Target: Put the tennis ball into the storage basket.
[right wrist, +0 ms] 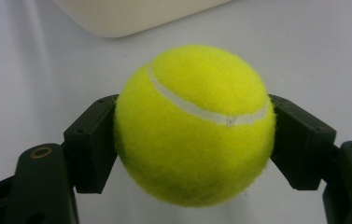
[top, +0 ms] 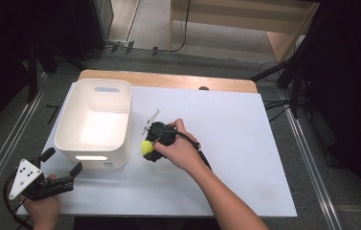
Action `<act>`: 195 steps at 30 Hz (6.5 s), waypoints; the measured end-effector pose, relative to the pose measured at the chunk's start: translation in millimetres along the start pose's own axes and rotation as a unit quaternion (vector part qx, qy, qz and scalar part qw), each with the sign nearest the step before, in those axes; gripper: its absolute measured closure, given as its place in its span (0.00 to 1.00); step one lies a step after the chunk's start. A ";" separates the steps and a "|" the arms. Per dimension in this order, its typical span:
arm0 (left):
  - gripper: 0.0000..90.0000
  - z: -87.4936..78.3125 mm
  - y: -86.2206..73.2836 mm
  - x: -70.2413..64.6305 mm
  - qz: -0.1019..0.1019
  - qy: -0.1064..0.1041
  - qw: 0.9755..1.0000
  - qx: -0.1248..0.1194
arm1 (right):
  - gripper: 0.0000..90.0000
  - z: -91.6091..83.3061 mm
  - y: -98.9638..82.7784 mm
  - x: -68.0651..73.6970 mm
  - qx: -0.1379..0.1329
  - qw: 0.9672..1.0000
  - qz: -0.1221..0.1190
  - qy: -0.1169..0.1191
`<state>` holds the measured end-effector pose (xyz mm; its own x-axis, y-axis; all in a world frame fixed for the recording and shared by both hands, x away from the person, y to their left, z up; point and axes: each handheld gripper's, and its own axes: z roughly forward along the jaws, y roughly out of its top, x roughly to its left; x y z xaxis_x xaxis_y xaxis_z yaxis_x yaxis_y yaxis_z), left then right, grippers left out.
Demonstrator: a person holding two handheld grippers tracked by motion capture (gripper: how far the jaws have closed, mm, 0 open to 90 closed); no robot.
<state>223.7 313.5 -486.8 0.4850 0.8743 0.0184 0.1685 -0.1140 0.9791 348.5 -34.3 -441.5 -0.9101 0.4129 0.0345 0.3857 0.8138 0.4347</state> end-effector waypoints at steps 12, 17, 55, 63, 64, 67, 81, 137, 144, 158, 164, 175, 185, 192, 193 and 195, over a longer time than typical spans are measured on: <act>0.00 0.3 0.0 -0.1 0.002 0.001 1.000 0.001 | 0.26 -22.8 10.8 2.9 -0.015 1.000 -0.013 0.009; 0.00 0.4 0.0 0.0 0.001 0.002 1.000 0.002 | 0.26 -31.3 15.7 2.4 -0.012 1.000 -0.022 0.016; 0.00 0.8 0.0 0.0 -0.001 0.001 1.000 0.001 | 0.26 -83.7 68.7 11.5 -0.018 0.997 -0.065 0.021; 0.00 0.6 0.3 0.1 -0.001 0.002 1.000 0.003 | 0.26 -90.9 78.3 12.0 -0.027 0.997 -0.069 0.021; 0.00 0.7 0.3 0.1 -0.002 0.002 1.000 0.002 | 0.26 -91.4 79.5 12.2 -0.027 0.997 -0.070 0.019; 0.00 0.8 0.2 0.3 -0.002 0.001 1.000 0.001 | 0.26 -91.9 83.4 14.1 -0.029 0.997 -0.070 0.023; 0.00 1.0 0.2 0.5 -0.004 0.000 1.000 -0.001 | 0.26 -90.8 103.1 21.4 -0.032 0.995 -0.087 0.029; 0.00 1.1 0.2 1.2 -0.007 -0.002 1.000 -0.003 | 0.26 -30.8 125.1 33.2 0.009 0.993 -0.112 0.034; 0.00 1.1 0.2 1.2 -0.005 -0.002 1.000 -0.002 | 0.25 -27.4 124.5 34.5 0.022 0.993 -0.111 0.034; 0.00 1.2 0.2 1.1 -0.007 -0.002 1.000 -0.003 | 0.14 -42.7 120.2 32.1 -0.004 0.995 -0.101 0.020; 0.00 1.3 0.3 1.1 -0.006 -0.001 1.000 -0.001 | 0.12 -54.8 113.3 31.6 -0.018 0.995 -0.097 0.011; 0.00 1.2 0.3 0.8 -0.004 -0.001 1.000 0.000 | 0.10 -66.4 90.6 27.3 -0.038 0.997 -0.073 0.006; 0.00 1.0 0.3 1.1 -0.003 -0.001 1.000 0.001 | 0.00 -69.8 68.9 23.0 -0.051 0.997 -0.053 0.008; 0.00 1.0 0.3 1.1 -0.003 -0.001 1.000 0.001 | 0.00 -72.4 55.8 20.7 -0.053 0.998 -0.039 0.002; 0.00 1.0 0.3 1.0 -0.003 -0.001 1.000 0.001 | 0.00 -72.7 53.7 20.4 -0.055 0.998 -0.040 0.001; 0.00 1.0 0.3 1.0 -0.003 -0.001 1.000 0.001 | 0.00 -73.6 49.6 19.9 -0.056 0.998 -0.035 0.000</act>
<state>225.1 313.8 -486.6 0.4851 0.8744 0.0123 0.1735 -0.1100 0.9787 338.4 -15.8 -353.0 -0.9346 0.3557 0.0004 0.3010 0.7903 0.5337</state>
